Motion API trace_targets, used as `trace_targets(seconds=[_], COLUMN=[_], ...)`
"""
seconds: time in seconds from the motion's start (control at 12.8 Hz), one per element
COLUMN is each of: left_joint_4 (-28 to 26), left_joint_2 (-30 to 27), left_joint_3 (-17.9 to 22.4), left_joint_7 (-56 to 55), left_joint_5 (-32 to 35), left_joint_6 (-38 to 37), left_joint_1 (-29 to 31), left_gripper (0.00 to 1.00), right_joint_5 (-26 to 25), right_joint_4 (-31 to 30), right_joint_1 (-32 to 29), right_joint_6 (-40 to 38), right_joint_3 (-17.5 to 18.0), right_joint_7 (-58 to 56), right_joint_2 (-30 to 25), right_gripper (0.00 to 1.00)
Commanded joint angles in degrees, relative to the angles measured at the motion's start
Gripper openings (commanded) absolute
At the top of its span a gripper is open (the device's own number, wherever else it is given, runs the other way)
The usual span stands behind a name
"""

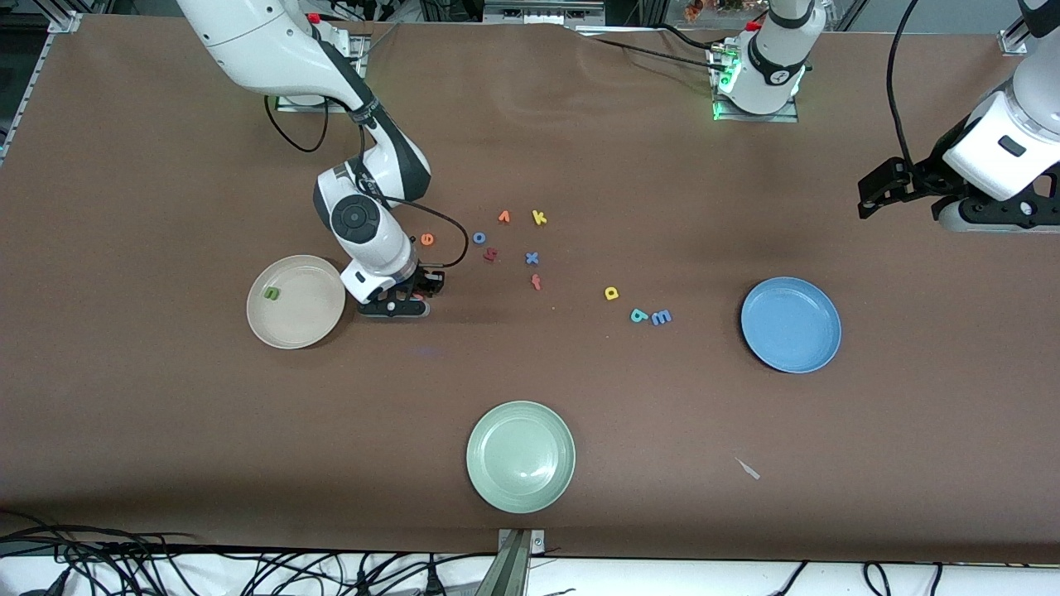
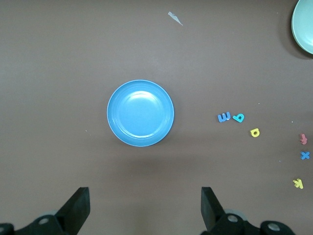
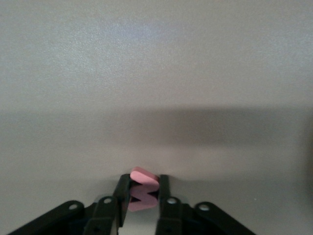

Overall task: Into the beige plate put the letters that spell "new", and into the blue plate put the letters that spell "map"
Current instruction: 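Lower the pink W onto the beige plate and open the right gripper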

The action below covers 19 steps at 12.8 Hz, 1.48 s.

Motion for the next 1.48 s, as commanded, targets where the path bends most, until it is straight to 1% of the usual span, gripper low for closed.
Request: trace_targets(seconds=[0.0, 0.16, 0.39, 0.54, 0.62, 0.78, 0.86, 0.93, 1.01, 1.4], left_joint_4=[1.67, 1.67, 1.67, 1.67, 1.67, 1.67, 1.67, 1.67, 1.67, 1.67], left_joint_2=[0.64, 0.55, 0.64, 0.64, 0.64, 0.63, 0.64, 0.64, 0.64, 0.64], left_joint_3=[-0.19, -0.19, -0.19, -0.19, -0.19, -0.19, -0.19, -0.19, -0.19, -0.19], left_joint_7=[0.40, 0.31, 0.31, 0.31, 0.40, 0.31, 0.40, 0.40, 0.40, 0.40], left_joint_5=[1.87, 1.96, 1.87, 1.96, 1.88, 1.87, 1.87, 1.87, 1.87, 1.87], left_joint_6=[-0.98, -0.98, -0.98, -0.98, -0.98, -0.98, -0.98, -0.98, -0.98, -0.98], left_joint_1=[-0.04, -0.04, -0.04, -0.04, -0.04, -0.04, -0.04, -0.04, -0.04, -0.04], left_gripper=[1.00, 1.00, 1.00, 1.00, 1.00, 1.00, 1.00, 1.00, 1.00, 1.00], right_joint_5=[-0.70, -0.61, -0.70, -0.70, -0.70, -0.70, -0.70, -0.61, -0.26, 0.18], right_joint_4=[-0.63, -0.28, -0.98, -3.69, -4.57, -6.33, -8.52, -10.28, -10.91, -10.47], right_joint_1=[-0.02, -0.81, -4.93, -5.91, -6.09, -7.31, -7.75, -7.93, -7.93, -8.02], right_joint_6=[-2.72, -8.78, -18.28, -18.66, -18.31, -16.30, -13.24, -10.33, -9.35, -9.51], right_joint_3=[-0.60, -2.88, -5.87, -9.81, -11.22, -12.12, -12.12, -12.12, -12.12, -12.03], right_joint_7=[-1.68, -7.98, -22.65, -31.27, -33.57, -35.96, -35.97, -35.97, -35.88, -34.91], right_joint_2=[-3.44, -7.13, -13.28, -15.58, -15.85, -16.03, -16.03, -16.03, -16.03, -15.59], right_gripper=[0.15, 0.15, 0.15, 0.16, 0.16, 0.17, 0.23, 0.54, 0.67, 0.68])
